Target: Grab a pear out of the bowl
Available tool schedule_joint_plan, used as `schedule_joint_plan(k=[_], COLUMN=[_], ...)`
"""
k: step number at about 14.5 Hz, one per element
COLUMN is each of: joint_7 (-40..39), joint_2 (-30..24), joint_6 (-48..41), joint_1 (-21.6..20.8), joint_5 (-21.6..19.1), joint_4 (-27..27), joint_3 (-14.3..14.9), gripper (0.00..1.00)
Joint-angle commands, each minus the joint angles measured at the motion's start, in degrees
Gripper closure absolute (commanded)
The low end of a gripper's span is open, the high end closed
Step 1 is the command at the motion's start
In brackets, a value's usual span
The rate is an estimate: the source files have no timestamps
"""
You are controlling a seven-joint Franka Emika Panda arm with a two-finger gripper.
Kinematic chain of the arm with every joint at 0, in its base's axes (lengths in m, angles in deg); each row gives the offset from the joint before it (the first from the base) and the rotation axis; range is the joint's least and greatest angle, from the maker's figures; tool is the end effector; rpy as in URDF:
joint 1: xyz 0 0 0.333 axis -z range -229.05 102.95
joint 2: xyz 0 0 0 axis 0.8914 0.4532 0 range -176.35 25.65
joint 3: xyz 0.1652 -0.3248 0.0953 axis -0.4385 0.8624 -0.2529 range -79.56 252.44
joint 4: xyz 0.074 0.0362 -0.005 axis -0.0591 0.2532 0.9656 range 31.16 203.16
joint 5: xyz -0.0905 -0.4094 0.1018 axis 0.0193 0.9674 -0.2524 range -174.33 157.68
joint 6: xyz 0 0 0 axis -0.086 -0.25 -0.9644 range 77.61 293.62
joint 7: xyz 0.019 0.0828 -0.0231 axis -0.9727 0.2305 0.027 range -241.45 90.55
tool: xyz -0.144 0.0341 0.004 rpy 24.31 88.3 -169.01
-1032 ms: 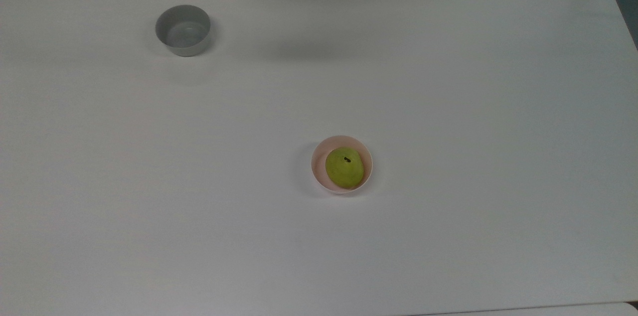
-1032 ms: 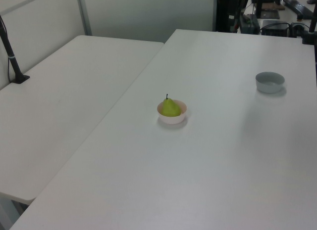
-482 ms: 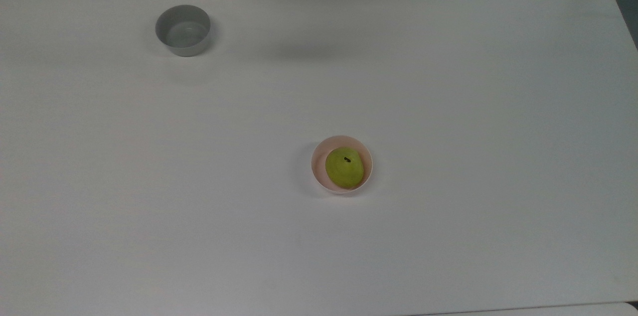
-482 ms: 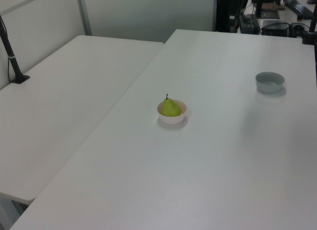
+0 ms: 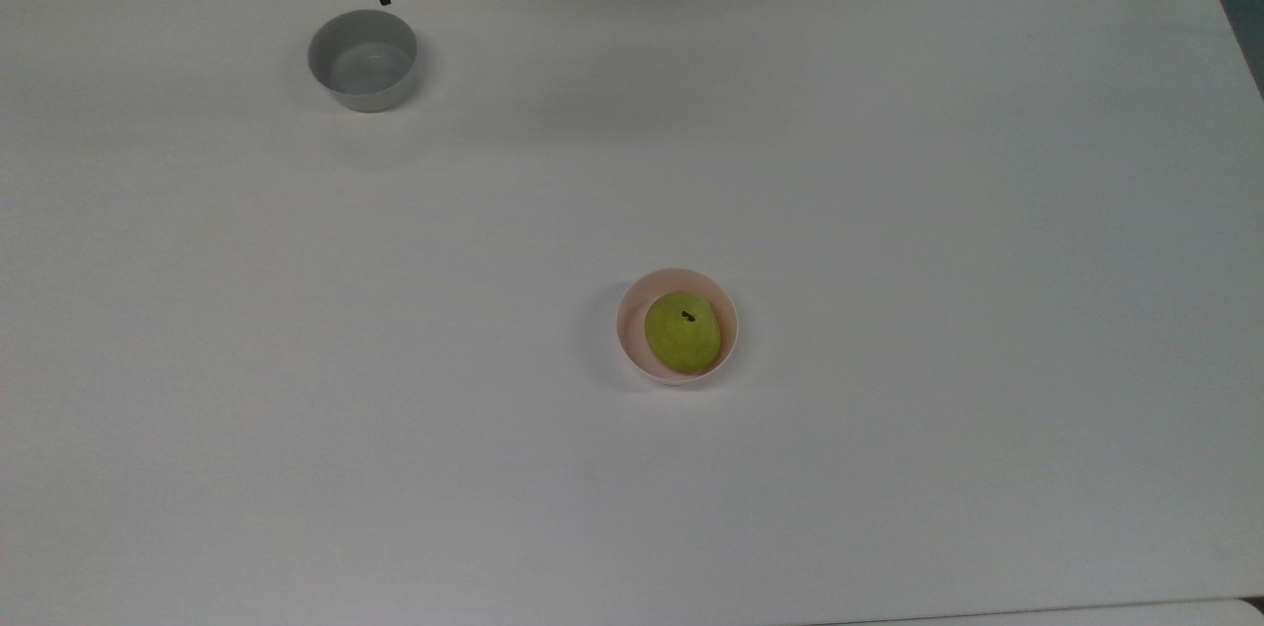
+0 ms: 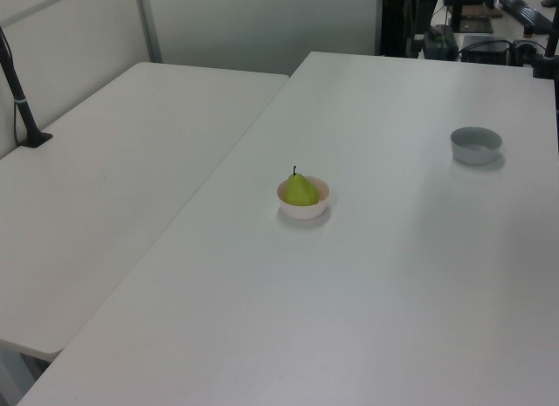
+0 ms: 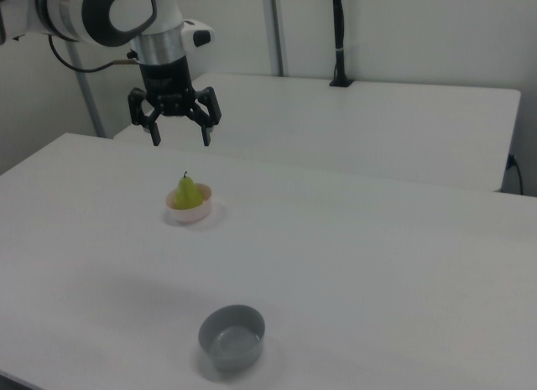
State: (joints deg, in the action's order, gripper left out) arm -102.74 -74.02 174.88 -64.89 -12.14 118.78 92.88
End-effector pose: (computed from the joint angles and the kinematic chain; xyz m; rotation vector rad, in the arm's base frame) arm 0.6137 -0.0394 0.6259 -3.0354 -0.6009 -0.1135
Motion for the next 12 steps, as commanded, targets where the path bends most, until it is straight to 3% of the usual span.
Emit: schedule_joint_plan(k=[1,7,12], joint_7=[3.71,21.99,23.42], joint_2=[1.48,7.62,13.16], joint_6=[4.27,14.12,21.15], joint_1=[-2.37,-8.08,-9.67], joint_5=[0.21,0.56,0.04], joint_4=[0.32,0.14,0.14], joint_3=[-0.02,-0.11,-0.11], gripper=[0.00,0.00,0.00])
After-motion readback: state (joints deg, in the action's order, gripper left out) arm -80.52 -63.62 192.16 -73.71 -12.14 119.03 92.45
